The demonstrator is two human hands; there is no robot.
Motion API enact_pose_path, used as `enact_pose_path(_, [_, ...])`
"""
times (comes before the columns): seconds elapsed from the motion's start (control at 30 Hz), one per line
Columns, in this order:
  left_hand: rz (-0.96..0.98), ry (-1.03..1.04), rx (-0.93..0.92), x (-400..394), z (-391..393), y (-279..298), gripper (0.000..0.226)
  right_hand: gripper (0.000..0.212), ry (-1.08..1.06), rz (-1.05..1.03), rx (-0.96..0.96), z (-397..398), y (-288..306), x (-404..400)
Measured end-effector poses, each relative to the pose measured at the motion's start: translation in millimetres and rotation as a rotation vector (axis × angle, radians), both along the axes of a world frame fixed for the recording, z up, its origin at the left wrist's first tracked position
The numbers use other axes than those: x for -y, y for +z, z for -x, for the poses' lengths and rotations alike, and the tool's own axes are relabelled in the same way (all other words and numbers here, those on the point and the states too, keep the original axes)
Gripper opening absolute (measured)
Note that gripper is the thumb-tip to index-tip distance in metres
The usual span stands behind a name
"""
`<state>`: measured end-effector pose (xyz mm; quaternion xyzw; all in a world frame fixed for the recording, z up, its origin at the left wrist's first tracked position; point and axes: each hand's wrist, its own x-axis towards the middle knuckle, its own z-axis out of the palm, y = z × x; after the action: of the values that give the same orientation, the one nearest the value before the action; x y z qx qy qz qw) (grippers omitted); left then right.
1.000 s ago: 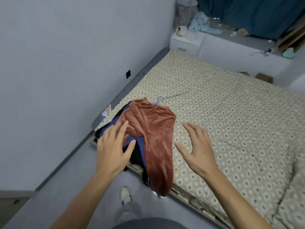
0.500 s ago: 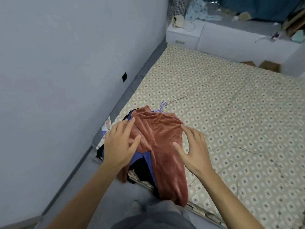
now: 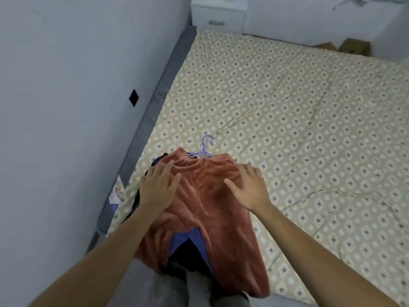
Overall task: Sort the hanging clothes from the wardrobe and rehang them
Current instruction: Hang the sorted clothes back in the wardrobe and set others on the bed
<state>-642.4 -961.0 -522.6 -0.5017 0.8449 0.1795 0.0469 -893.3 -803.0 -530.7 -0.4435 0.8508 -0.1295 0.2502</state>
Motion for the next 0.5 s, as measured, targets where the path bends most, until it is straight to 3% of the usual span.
enact_pose_path(0.13, [-0.156, 0.066, 0.070, 66, 20, -101, 0.063, 0.081, -0.047, -0.130, 0.028, 24, -92, 49])
enact_pose_path(0.27, [-0.200, 0.029, 0.109, 115, 39, -184, 0.060, 0.068, -0.137, -0.192, 0.061, 51, -168, 90])
enact_pose_path(0.5, [-0.208, -0.079, 0.146, 142, 49, -252, 0.060, 0.065, -0.202, -0.321, 0.047, 55, -238, 118])
